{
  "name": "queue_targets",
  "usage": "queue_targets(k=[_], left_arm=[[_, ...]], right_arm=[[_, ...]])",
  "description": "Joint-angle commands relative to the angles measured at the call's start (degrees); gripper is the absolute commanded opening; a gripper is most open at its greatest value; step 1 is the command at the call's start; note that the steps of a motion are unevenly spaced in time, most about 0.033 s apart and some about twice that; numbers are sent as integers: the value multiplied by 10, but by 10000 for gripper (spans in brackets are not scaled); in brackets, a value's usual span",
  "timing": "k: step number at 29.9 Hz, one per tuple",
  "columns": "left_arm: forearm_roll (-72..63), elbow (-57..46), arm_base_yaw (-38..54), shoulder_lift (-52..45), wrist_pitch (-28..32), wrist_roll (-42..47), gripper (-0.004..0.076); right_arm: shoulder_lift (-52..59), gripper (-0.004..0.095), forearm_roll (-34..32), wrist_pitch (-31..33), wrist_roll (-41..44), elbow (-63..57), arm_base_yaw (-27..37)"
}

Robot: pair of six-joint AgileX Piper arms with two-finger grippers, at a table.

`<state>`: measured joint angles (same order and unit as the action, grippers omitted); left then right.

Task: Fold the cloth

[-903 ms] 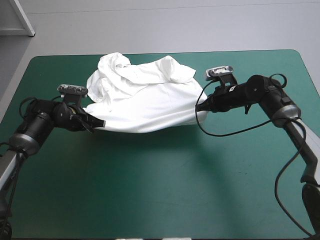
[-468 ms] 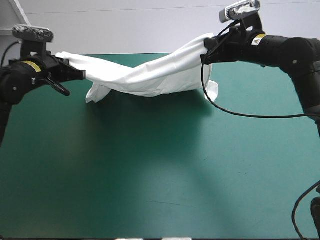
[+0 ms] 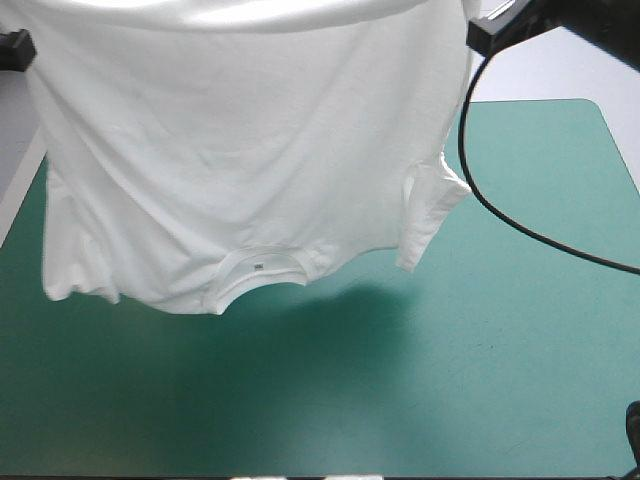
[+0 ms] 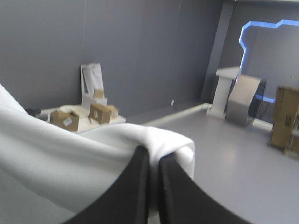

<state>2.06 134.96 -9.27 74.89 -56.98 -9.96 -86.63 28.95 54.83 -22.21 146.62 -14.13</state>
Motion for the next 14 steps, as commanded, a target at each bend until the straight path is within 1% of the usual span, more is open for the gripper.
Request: queue_targets(k=[1,5,9,12,14], left_arm=[[1,63,1,-15,43,-14,19],[1,101,1,-15,35,-18,19],[8,99,1,-11,34,-46,19],[36,94,1,3,35,-48,19],[54,94,1,23,35,-46,19]], right_arm=[[19,-17,11,-46,0,72,1],[19,-17,10,-45,0,115,1],[16,-18,8,-49,-7,113,1],[-2,-17,8,-72,-4,105,1],[-21,-18,8,-99,-4,96,1]])
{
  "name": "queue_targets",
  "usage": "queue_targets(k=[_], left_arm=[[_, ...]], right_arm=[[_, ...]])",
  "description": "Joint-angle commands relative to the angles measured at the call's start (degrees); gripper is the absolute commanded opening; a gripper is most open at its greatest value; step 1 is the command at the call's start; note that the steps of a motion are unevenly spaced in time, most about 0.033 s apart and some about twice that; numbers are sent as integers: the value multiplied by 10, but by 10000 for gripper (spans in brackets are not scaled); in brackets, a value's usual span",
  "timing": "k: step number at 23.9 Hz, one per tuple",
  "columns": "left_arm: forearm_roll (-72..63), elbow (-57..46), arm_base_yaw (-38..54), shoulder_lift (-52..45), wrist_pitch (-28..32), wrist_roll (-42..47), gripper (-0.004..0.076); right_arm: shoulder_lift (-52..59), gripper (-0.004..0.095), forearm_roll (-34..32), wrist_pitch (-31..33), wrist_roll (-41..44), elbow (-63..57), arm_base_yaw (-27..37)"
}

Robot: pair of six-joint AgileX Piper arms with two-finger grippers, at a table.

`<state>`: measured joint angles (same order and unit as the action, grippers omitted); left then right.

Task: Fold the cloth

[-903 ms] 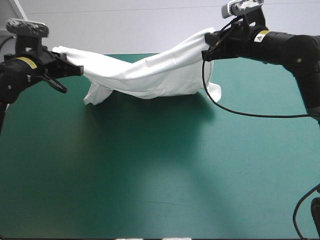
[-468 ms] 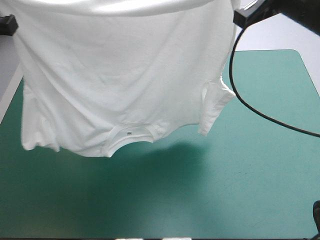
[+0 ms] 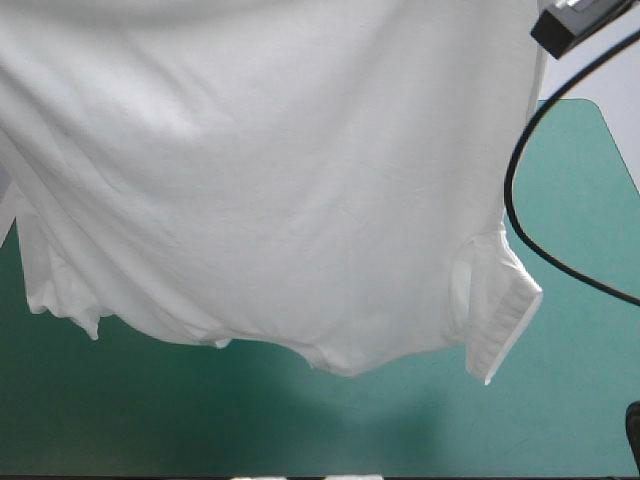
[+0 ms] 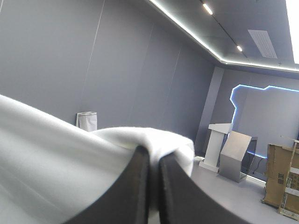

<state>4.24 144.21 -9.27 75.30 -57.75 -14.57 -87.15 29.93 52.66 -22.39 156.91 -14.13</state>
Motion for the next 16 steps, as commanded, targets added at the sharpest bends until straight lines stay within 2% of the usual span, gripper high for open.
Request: queue_targets(k=[1,6,9,10,12,14,16], left_arm=[[36,2,1,30,42,2,19],[32,2,1,98,74,10,19],[28,2,1,140,129,19,19],[26,2,1,166,181,29,19],[22,2,1,188,262,40,19],[9,2,1,192,311,38,19],[9,2,1,195,323,37,19]], right_arm=[[-27,-17,-2,-88,-3,-9,1],[-88,-18,-2,-166,-3,-16,1],[-129,-17,0,-243,-3,-16,1],[-159,-18,2,-307,-3,-16,1],[-183,-18,25,-391,-17,-16,1],[-185,-18,39,-418,-71,-13,1],[-185,-18,39,-417,-108,-10,1]])
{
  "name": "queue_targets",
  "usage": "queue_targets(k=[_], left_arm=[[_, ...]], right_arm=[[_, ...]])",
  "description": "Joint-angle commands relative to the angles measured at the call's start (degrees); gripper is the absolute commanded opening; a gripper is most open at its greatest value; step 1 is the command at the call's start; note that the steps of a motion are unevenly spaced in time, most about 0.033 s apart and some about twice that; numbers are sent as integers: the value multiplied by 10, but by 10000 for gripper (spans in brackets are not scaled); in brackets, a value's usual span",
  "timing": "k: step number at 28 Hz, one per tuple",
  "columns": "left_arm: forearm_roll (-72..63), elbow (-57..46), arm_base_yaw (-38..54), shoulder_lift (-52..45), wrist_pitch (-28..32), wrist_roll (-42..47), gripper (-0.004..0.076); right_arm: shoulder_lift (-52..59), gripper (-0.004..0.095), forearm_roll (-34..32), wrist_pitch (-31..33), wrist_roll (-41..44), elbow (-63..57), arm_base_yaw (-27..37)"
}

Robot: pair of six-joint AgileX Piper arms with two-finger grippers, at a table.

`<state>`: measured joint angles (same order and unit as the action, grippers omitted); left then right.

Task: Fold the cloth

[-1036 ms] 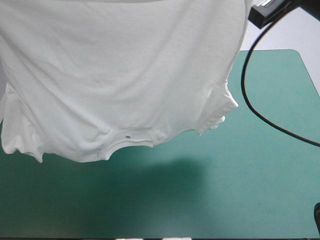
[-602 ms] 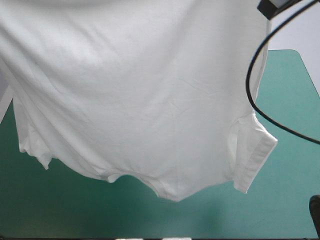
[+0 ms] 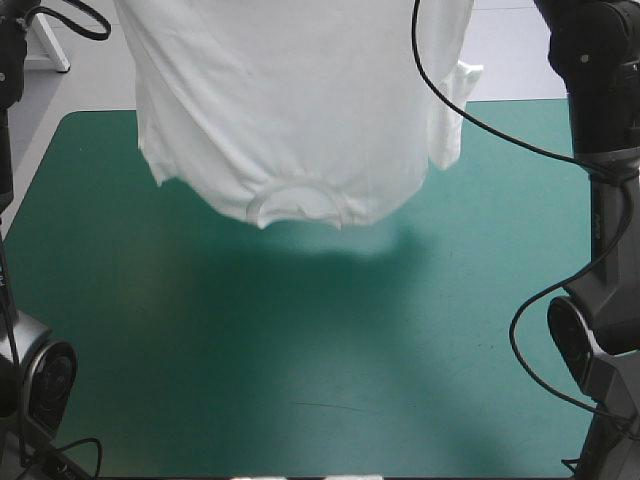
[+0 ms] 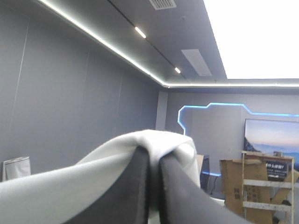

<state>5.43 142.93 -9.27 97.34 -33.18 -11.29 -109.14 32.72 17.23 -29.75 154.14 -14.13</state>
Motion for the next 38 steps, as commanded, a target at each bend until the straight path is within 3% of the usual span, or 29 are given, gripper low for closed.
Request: queue_targets(k=[1,6,9,12,17,22,24,28,34,38], left_arm=[[-3,15,1,-19,75,3,19],[5,15,2,32,36,0,19],[21,15,2,83,-30,-2,19],[18,15,2,170,-133,5,19],[-9,15,2,242,-223,50,19],[-5,-24,1,248,-289,50,19],[-5,-46,1,248,-329,47,19],[-7,-87,1,241,-388,47,19],[-17,-159,1,210,-405,43,19],[-42,-263,1,154,-405,27,19]], right_arm=[[33,-17,12,-59,-31,14,7],[15,-18,1,31,33,-18,36],[-15,-18,-14,113,104,-51,61],[-76,-18,-11,215,172,-87,77],[-146,-17,-7,356,175,-94,75],[-178,-17,-31,499,193,-95,75],[-178,-17,-62,504,217,-109,75],[-155,-17,-63,504,226,-164,75],[-65,-17,-116,504,221,-345,74],[6,-17,-164,504,196,-488,74]])
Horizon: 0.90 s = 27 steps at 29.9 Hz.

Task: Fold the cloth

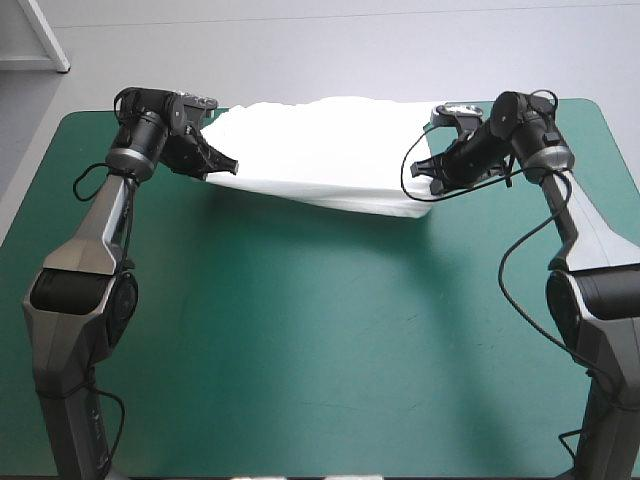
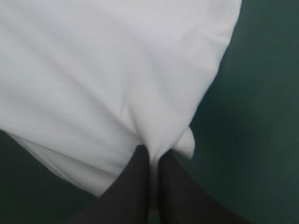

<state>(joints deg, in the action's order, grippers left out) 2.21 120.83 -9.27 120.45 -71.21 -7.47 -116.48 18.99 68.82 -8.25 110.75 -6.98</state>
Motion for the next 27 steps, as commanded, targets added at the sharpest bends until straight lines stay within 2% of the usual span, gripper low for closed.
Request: queue_targets(k=[1,5,11,15,20,27], left_arm=[[-15,-81,1,-95,-24,-16,19],[-22,-245,1,-175,-11,-26,19],[-31,-496,1,-325,58,-4,19],[-33,-623,1,-422,53,21,19],[-38,-722,1,-548,25,58,19],[-76,-765,1,-670,-11,51,19]], right_arm=[[95,-17,-28,-11,-29,-86,3],[186,-17,-29,-11,-40,-196,3],[309,-17,-25,-11,-38,-359,-14],[378,-16,-29,-11,-38,-460,-42],[445,-15,-49,-11,-29,-570,-81],[497,-15,-55,-24,-22,-648,-93]])
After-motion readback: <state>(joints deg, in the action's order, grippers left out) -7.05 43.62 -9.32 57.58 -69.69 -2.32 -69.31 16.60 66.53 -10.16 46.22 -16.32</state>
